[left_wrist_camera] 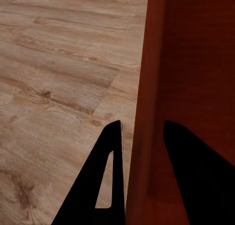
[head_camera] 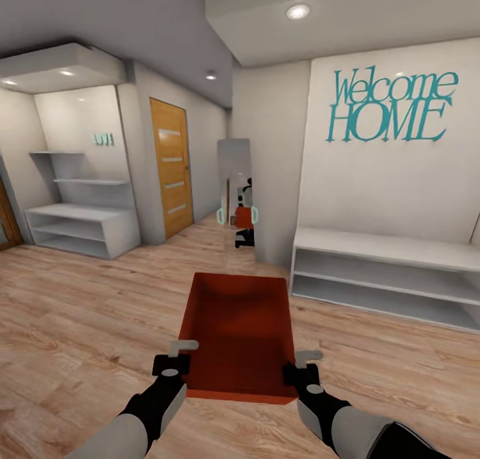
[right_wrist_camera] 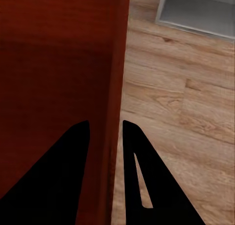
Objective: Move the two storage containers from the living room to the garage. In the garage, place one container on the floor and stack the other container on top of it (either order is fine).
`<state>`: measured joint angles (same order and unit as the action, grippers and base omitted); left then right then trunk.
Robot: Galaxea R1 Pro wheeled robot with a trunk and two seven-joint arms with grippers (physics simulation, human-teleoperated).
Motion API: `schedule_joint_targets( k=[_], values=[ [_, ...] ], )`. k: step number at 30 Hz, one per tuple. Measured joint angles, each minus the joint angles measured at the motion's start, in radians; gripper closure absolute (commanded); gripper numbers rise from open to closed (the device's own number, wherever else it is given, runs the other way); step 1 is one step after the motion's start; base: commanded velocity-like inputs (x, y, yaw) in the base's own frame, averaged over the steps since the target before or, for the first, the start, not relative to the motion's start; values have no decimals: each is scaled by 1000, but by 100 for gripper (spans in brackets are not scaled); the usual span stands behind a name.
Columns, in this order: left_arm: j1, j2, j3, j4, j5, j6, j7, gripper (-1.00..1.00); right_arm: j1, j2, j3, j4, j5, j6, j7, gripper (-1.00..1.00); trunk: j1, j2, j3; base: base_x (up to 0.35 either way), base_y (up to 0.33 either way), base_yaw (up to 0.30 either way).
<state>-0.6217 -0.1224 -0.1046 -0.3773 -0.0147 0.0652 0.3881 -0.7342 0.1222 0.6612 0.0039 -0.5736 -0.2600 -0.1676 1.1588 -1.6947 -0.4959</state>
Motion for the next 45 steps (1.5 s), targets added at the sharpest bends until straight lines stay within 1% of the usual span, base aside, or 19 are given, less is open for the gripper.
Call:
schedule_joint_targets(
  k=[10, 13, 45],
  values=[
    [0, 0, 0, 0, 0, 0, 0, 100, 0, 0, 1, 0, 0, 1, 0, 100, 0, 0, 0, 321, 0, 267],
    [0, 0, 0, 0, 0, 0, 0, 100, 0, 0, 1, 0, -1, 0, 0, 100, 0, 0, 0, 321, 0, 119],
    [0, 0, 0, 0, -1, 0, 0, 100, 0, 1, -3, 2, 3, -3, -1, 100, 0, 0, 0, 321, 0, 3]
  ],
)
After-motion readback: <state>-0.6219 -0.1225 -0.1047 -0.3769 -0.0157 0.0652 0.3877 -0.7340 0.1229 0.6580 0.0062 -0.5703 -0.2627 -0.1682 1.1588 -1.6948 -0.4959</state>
